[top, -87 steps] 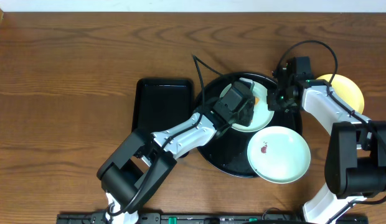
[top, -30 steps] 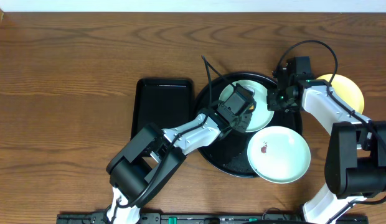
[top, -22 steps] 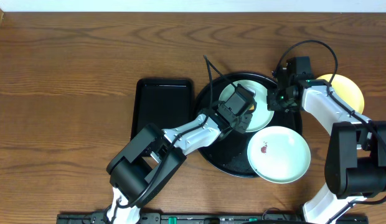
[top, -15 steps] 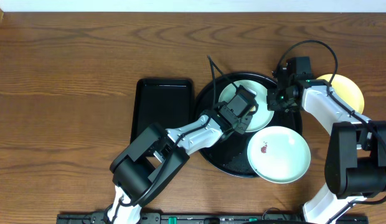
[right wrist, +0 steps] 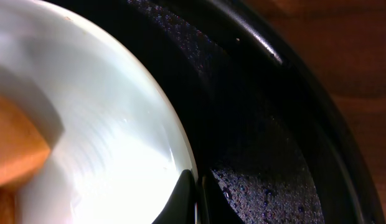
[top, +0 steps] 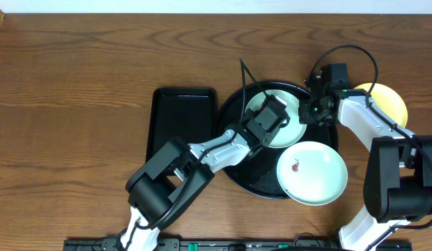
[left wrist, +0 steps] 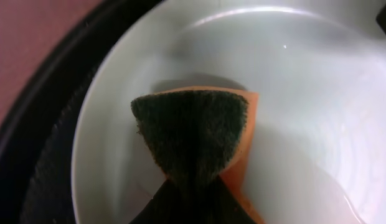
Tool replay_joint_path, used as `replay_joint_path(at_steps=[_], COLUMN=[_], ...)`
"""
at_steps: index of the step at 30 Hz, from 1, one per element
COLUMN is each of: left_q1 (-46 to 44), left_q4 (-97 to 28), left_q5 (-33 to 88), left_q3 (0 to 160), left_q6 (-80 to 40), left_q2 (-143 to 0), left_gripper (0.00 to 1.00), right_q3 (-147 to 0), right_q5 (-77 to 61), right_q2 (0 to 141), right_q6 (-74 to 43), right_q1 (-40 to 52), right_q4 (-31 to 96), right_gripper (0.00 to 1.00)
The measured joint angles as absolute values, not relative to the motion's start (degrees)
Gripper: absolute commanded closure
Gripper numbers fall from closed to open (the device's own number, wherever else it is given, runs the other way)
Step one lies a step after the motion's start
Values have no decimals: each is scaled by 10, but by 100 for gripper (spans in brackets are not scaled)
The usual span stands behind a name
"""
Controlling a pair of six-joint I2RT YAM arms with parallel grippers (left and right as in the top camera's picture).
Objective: Clean dirty plates on tray and stack at the side
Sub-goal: 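Scrub white plate surface with sponge in left gripper, then carry sponge back and lower it onto black tray with left gripper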
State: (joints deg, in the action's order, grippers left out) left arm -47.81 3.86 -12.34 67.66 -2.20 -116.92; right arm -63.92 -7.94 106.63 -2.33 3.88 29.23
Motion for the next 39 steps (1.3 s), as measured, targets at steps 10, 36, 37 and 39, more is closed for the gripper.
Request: replay_joint_path(at_steps=[10, 36, 37, 39], left_q1=[-469, -440, -440, -440], left_q4=[80, 108, 92, 55], left_q5=[-140, -215, -216, -216], left_q3=[676, 686, 687, 690], left_q6=[18, 51, 43, 24], left_q2=[-1181, -1119, -1098, -1059], left_gripper=[86, 87, 87, 87], right_q3=[-639, -639, -639, -639], right_q5=[-79, -82, -82, -82], right_q2=[1066, 1066, 1066, 1066], right_q6=[-23, -23, -23, -23], right_q1=[39, 39, 39, 39], right_q4=[292, 292, 292, 292], right_gripper=[99, 99, 99, 99])
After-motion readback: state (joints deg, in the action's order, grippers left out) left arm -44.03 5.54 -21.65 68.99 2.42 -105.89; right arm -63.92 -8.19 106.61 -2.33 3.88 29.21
